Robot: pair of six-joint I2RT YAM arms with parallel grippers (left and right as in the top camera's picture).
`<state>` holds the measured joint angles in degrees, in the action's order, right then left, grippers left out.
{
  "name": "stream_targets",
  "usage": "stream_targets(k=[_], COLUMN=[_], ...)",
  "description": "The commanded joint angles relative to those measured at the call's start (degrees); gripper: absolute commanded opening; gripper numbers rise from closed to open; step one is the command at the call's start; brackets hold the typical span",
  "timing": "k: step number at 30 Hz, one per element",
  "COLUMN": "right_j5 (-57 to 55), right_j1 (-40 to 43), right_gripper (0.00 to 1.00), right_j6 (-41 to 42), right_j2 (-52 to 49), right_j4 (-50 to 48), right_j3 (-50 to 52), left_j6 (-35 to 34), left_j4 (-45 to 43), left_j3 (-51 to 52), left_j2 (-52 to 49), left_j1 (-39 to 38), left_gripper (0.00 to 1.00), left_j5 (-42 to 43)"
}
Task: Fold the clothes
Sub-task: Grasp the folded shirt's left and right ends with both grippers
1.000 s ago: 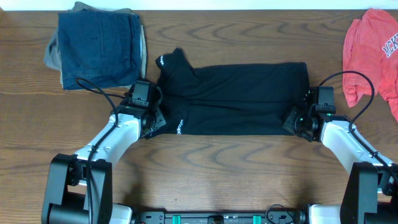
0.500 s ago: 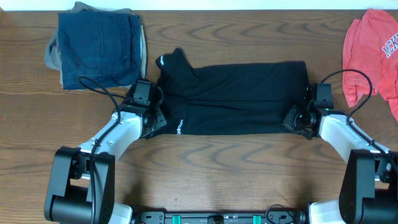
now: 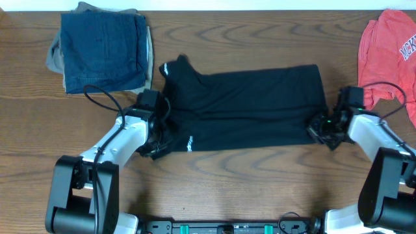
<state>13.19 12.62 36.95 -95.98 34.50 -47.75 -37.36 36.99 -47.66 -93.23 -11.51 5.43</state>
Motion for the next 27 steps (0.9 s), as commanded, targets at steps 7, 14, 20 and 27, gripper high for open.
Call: stream_targets(k=[7,14,20,27], right_j5=[-11.65,-11.52,-2.32,0.59], right_j1=[9.22,9.73,8.39,4.79], right_gripper=[0.01,0.01,0.04,0.11], right_j6=[0.92,-1.29,-6.27,-9.84], right_j2=[1.77,11.17,15.50,14.53], right_j4=[12.39,16.70,15.78,15.02], right_j3=[-1.88,-4.24,-4.76,-4.68], left_j6=[-4.00,-7.61,-7.39,-2.99], left_j4=[9.62,10.75,1.53,-7.82], left_j3=[1.29,1.29,1.31,1.29], left_j2=[13.79,24.87,24.87,15.15], left_j1=[-3.63,-12.76,-14.82,-14.73], left_gripper=[0.06,0.06,0.06,0.06], left_j5=[1.92,1.38,-4.17,-4.83])
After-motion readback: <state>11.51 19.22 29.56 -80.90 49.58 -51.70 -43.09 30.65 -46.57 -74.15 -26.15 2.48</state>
